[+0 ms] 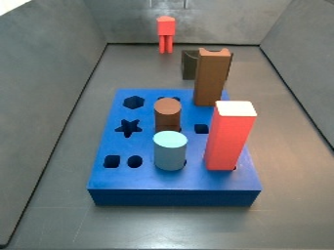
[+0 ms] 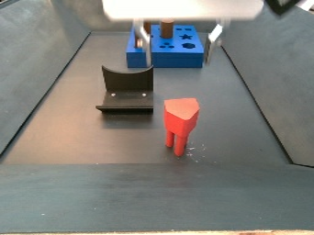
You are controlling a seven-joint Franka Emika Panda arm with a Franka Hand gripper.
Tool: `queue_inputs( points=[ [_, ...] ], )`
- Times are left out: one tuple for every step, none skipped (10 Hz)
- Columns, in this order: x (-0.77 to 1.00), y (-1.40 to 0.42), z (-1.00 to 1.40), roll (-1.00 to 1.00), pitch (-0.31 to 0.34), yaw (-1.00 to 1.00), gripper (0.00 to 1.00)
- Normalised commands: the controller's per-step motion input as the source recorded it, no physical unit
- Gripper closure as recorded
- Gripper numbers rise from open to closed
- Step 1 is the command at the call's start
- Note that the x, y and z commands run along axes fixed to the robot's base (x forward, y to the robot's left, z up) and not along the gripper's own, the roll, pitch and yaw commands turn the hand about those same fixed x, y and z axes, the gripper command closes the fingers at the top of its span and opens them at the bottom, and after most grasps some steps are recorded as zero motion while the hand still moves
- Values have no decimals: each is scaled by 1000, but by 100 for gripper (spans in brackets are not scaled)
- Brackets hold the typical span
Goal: Pick up the 3 prong object. Move up. Move to above the board. Insert the 3 prong object.
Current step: Pick up the 3 prong object.
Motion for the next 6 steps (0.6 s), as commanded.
queue_inputs(
  points=[
    [9,340,-543,0,-87,186,0],
    [-26,269,-540,0,-123,123,0],
    [-3,320,-497,-13,-123,143,0],
    [0,329,-414,0,-67,131,0],
    [0,331,-400,-7,-59,143,0],
    [0,257,-429,-31,-76,137,0]
  ],
)
